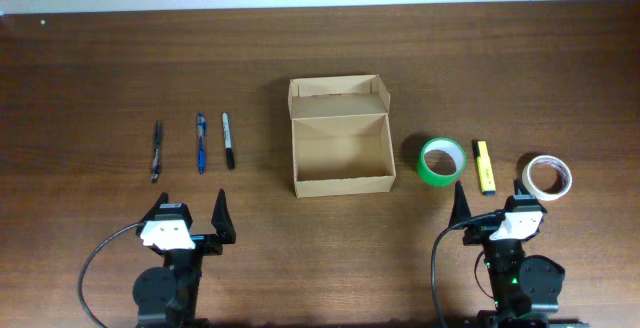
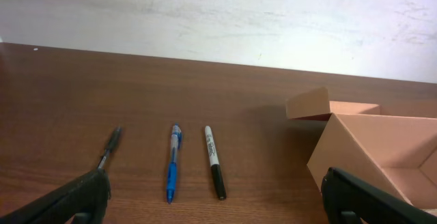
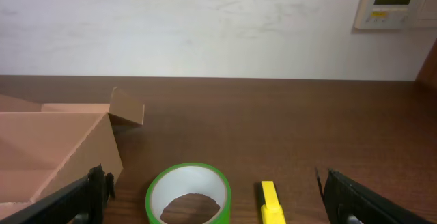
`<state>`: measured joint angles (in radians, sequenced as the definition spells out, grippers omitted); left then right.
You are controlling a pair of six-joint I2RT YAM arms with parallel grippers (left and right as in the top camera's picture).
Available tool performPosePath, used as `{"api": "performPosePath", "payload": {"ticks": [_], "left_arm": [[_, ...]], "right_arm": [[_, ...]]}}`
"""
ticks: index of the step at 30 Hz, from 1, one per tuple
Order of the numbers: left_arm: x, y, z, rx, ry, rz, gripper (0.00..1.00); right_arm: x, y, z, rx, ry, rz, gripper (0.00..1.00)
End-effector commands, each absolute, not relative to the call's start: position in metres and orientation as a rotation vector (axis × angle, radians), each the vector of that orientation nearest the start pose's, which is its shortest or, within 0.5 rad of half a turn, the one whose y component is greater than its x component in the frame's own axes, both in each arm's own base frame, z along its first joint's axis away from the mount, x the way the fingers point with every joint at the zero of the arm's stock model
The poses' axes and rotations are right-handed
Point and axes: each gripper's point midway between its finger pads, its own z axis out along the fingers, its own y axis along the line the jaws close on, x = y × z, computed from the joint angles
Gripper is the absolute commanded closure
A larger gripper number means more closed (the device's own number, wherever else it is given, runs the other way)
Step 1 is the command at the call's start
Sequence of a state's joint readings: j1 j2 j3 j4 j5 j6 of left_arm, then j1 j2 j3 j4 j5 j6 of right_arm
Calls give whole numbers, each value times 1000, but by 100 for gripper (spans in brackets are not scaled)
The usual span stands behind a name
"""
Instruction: Pack container
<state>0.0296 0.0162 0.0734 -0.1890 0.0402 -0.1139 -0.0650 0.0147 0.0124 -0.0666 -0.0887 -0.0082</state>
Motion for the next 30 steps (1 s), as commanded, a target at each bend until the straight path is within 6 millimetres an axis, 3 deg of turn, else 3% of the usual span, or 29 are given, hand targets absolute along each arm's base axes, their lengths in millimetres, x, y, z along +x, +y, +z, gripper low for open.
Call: {"api": "performPosePath", "payload": {"ticks": [1, 22, 27, 30], "left_arm": [[241, 4, 154, -103, 1702, -82, 1], [241, 2, 154, -97, 1702, -90, 1], [241, -3, 155, -77, 1701, -112, 1], [241, -3, 158, -76, 1695, -111, 1]], "right_arm": [[246, -2, 158, -20, 1638, 12, 1], [246, -1, 158, -23, 1641, 18, 1], [246, 2, 158, 116, 1638, 171, 1], [244, 19, 162, 119, 1639, 329, 1]]}}
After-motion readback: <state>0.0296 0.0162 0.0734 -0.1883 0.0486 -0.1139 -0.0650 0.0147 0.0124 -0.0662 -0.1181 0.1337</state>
